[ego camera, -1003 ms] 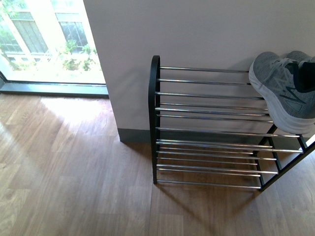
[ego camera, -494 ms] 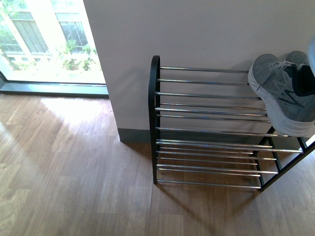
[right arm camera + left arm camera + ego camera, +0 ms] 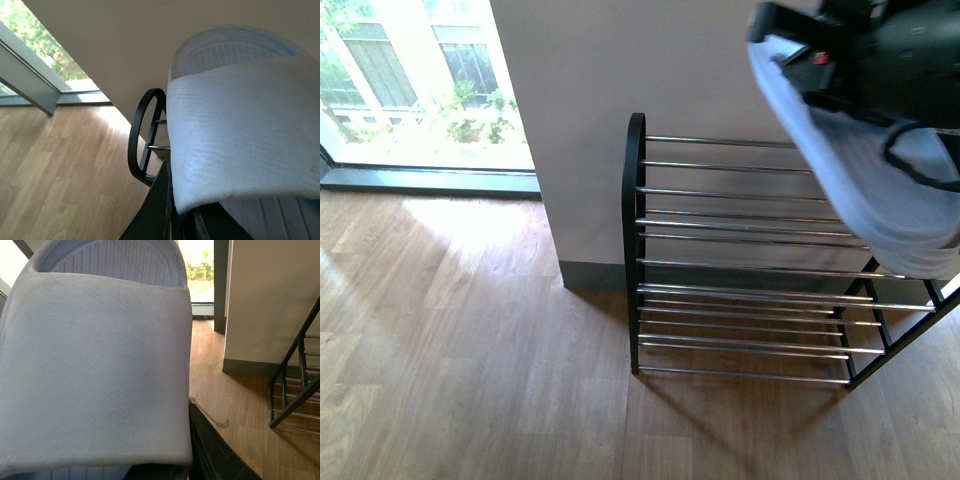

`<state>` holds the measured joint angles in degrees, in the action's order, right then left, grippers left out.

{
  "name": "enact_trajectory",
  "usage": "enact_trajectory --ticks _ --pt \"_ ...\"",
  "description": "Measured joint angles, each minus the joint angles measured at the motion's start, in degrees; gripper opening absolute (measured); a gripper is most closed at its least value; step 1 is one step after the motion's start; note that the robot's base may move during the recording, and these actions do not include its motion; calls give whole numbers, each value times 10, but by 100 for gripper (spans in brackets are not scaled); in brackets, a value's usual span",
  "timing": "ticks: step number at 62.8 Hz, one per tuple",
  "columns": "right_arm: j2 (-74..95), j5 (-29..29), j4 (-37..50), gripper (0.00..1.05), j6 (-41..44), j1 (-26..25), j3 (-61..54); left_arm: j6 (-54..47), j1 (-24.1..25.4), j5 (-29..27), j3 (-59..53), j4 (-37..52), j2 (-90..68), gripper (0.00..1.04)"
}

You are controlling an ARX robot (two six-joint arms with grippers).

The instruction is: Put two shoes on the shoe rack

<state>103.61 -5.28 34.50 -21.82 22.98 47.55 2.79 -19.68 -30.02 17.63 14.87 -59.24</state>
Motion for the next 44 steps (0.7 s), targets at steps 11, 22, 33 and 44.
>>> enact_trajectory --ticks 11,22,33,44 --pt "110 -54 -38 2 -23 21 105 0 0 0 0 0 0 2" --pt "216 -82 -73 2 -26 15 211 0 0 0 0 0 0 2" --pt "296 -84 -102 2 -24 -5 288 0 0 0 0 0 0 2" --pt "369 -110 -106 2 -8 -33 346 0 0 0 0 0 0 2"
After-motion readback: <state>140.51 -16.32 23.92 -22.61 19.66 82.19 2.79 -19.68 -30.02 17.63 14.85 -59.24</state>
